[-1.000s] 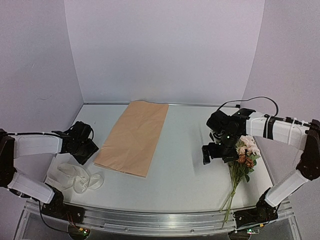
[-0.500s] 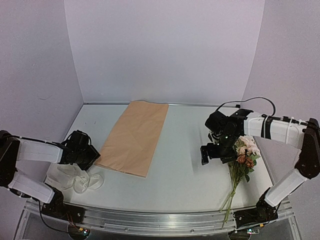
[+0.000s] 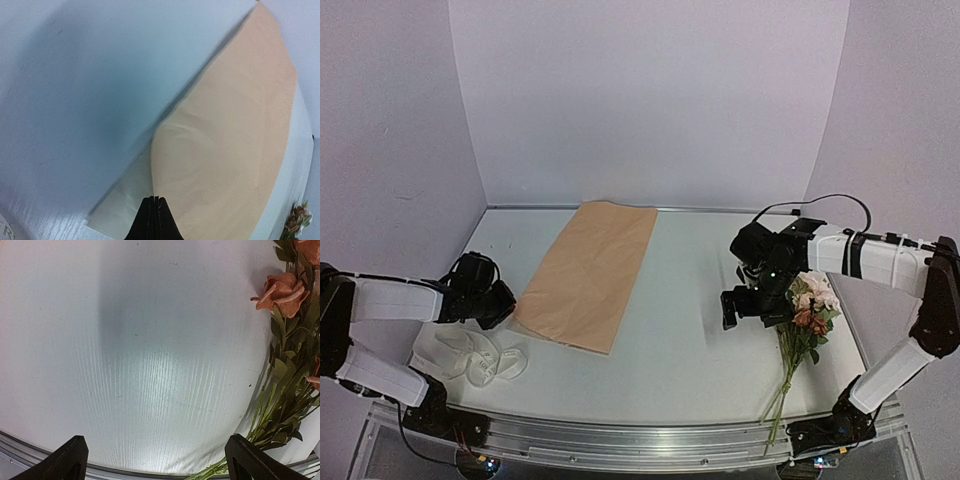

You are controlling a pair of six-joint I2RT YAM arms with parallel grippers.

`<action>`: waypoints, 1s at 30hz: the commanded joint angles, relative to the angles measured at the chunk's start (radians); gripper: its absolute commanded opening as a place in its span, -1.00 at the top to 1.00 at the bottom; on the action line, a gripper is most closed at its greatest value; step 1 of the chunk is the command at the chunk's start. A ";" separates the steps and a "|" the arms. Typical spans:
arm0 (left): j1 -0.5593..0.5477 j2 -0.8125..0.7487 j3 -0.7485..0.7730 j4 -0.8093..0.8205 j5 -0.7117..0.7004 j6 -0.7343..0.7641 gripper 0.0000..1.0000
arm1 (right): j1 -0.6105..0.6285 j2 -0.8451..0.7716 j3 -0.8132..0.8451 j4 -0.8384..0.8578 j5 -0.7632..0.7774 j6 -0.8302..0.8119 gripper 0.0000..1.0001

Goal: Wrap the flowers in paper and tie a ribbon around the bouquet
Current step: Pick up the folded wrapping paper from the center of the board.

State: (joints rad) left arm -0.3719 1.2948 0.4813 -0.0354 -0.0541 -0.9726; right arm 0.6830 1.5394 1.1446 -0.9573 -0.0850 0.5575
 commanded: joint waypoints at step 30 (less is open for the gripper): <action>-0.430 0.334 0.765 -0.347 0.873 1.026 1.00 | 0.012 0.122 0.283 0.072 -0.112 0.242 -0.96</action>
State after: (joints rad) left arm -0.7470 1.5922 1.1770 -0.3408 0.7870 -0.0012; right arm 0.6907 1.6405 1.3583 -0.9493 -0.1381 0.7419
